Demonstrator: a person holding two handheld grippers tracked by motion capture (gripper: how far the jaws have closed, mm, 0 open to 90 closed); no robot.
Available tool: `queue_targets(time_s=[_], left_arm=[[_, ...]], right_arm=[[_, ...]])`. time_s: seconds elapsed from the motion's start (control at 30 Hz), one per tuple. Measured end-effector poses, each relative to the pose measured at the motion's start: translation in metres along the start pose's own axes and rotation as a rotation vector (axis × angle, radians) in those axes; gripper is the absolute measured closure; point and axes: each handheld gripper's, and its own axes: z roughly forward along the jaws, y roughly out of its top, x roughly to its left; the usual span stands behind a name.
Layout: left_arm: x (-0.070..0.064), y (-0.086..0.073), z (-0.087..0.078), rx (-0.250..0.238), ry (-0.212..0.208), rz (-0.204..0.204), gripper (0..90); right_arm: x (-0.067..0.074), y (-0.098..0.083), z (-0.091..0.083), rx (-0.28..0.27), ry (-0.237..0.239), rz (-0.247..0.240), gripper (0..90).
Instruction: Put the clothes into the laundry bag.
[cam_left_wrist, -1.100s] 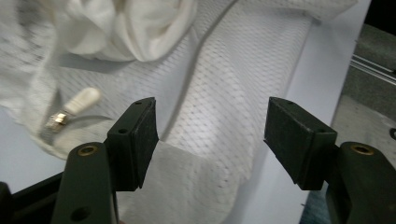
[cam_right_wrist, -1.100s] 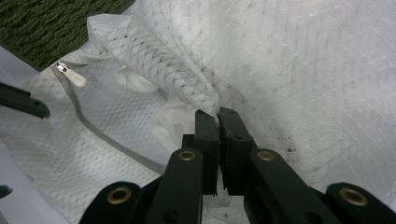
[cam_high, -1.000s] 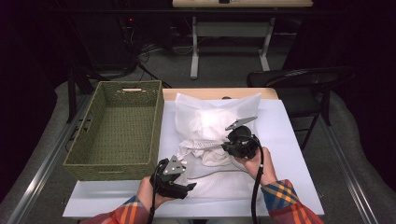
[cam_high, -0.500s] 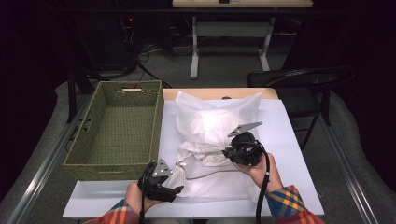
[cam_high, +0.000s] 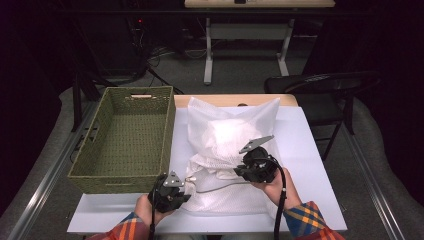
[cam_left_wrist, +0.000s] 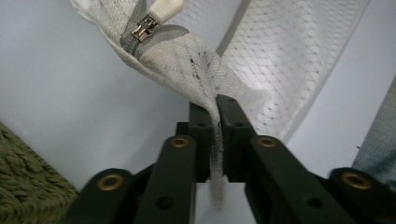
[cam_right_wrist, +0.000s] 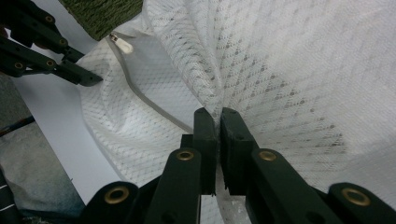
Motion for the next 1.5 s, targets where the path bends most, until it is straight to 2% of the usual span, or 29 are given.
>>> queue_targets(time_s=[0.13, 0.23, 0.3, 0.43, 0.47, 0.5, 0.57, 0.63, 0.73, 0.8, 0.93, 1.13, 1.23, 1.5], left_arm=[[-0.003, -0.003, -0.004, 0.024, -0.047, 0.009, 87.8], [-0.004, -0.011, -0.006, 0.052, -0.057, 0.005, 87.8], [-0.001, -0.016, -0.008, 0.064, -0.065, -0.013, 87.7], [0.003, -0.020, -0.009, 0.068, -0.073, -0.039, 86.7], [0.003, -0.020, -0.010, 0.072, -0.071, -0.034, 85.2], [0.003, -0.019, -0.009, 0.076, -0.065, -0.037, 80.2], [0.002, -0.017, -0.009, 0.079, -0.051, -0.041, 60.4], [0.003, -0.016, -0.011, 0.062, -0.038, -0.052, 46.7], [0.005, -0.014, -0.010, 0.047, -0.037, -0.068, 41.7], [0.006, -0.014, -0.008, 0.047, -0.031, -0.078, 43.7], [0.010, -0.013, -0.001, 0.066, -0.019, -0.089, 56.1], [0.016, -0.017, 0.002, 0.054, -0.063, -0.131, 77.8], [0.014, -0.019, 0.002, 0.061, -0.083, -0.129, 85.3], [-0.001, -0.022, 0.003, 0.108, -0.131, -0.096, 87.8]], right_arm=[[-0.003, -0.001, 0.005, 0.015, -0.012, 0.009, 85.1], [-0.006, -0.003, 0.012, 0.028, -0.018, 0.011, 84.6], [-0.007, -0.004, 0.015, 0.036, -0.023, 0.013, 84.7], [-0.006, -0.006, 0.024, 0.067, -0.027, 0.016, 85.4], [-0.006, -0.006, 0.025, 0.070, -0.028, 0.011, 85.4], [-0.007, -0.006, 0.027, 0.073, -0.026, 0.012, 85.4], [-0.007, -0.007, 0.029, 0.078, -0.023, 0.017, 85.2], [-0.008, -0.008, 0.030, 0.085, -0.020, 0.015, 85.2], [-0.008, -0.009, 0.031, 0.097, -0.010, 0.007, 85.2], [-0.007, -0.010, 0.032, 0.108, -0.004, 0.008, 85.4], [-0.004, -0.013, 0.036, 0.151, 0.016, -0.015, 85.7], [-0.004, -0.019, 0.042, 0.188, 0.020, -0.023, 85.9], [-0.005, -0.022, 0.046, 0.200, 0.020, -0.026, 85.9], [-0.008, -0.033, 0.053, 0.253, 0.009, -0.023, 86.0]])
